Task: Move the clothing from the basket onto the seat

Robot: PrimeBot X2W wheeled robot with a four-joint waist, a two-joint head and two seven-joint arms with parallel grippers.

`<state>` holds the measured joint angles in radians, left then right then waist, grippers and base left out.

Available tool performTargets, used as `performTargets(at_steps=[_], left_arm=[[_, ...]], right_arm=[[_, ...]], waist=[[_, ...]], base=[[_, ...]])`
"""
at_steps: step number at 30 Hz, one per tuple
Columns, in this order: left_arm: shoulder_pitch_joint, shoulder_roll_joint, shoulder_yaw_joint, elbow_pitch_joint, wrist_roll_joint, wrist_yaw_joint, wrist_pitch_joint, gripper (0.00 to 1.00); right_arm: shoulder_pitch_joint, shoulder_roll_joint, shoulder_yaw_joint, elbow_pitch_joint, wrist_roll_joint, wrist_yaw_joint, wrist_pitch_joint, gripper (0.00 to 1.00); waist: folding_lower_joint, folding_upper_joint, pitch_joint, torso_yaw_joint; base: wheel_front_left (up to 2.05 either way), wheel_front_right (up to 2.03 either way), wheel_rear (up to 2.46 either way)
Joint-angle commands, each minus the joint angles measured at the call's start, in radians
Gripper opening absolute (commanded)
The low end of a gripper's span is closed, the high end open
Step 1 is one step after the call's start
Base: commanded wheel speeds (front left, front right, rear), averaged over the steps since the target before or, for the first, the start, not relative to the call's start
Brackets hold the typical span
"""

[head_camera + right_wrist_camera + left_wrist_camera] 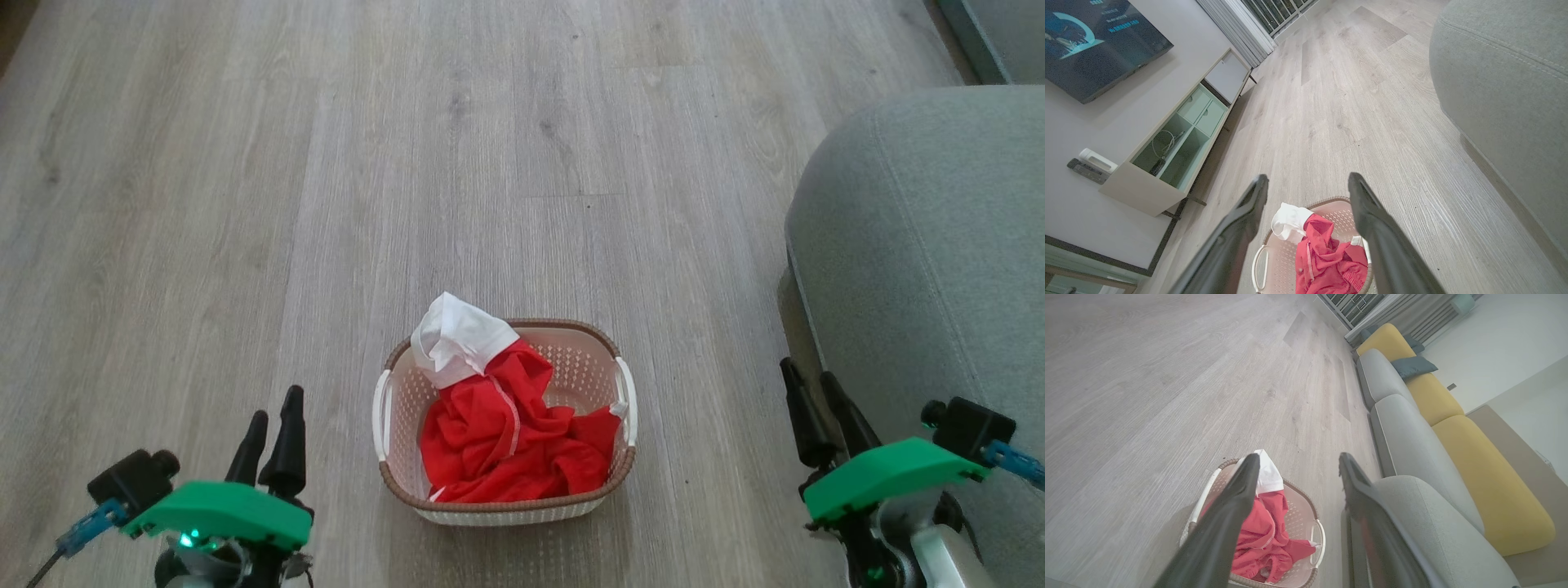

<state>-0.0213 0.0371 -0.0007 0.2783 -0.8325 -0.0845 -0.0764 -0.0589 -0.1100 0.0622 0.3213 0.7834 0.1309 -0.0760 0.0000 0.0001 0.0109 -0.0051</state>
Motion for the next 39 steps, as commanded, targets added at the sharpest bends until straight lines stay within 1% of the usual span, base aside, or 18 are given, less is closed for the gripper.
performTargets(at_steps=[1,19,20,39], left_arm=[[-0.057,0.009,0.011,-0.035,0.026,0.004,-0.013,1.0],[-0.066,0.01,0.007,-0.052,0.283,0.011,-0.069,1.0],[-0.066,0.01,0.007,-0.052,0.283,0.011,-0.069,1.0],[-0.072,0.012,0.011,-0.059,0.514,0.018,-0.124,1.0]], right_arm=[[-0.059,-0.022,0.014,-0.028,-0.025,0.0,-0.012,1.0],[-0.074,-0.032,0.039,-0.006,-0.239,0.0,-0.068,1.0],[-0.074,-0.032,0.039,-0.006,-0.239,0.0,-0.068,1.0],[-0.076,-0.034,0.064,0.019,-0.376,0.0,-0.124,1.0]], waist=[[0.0,-0.0001,0.0,0.0],[0.0,-0.0001,0.007,0.0],[0.0,-0.0001,0.007,0.0],[0.0,-0.0001,0.011,-0.004]], base=[[0.0,0.0,0.0],[0.0,0.0,0.0],[0.0,0.0,0.0],[0.0,0.0,0.0]])
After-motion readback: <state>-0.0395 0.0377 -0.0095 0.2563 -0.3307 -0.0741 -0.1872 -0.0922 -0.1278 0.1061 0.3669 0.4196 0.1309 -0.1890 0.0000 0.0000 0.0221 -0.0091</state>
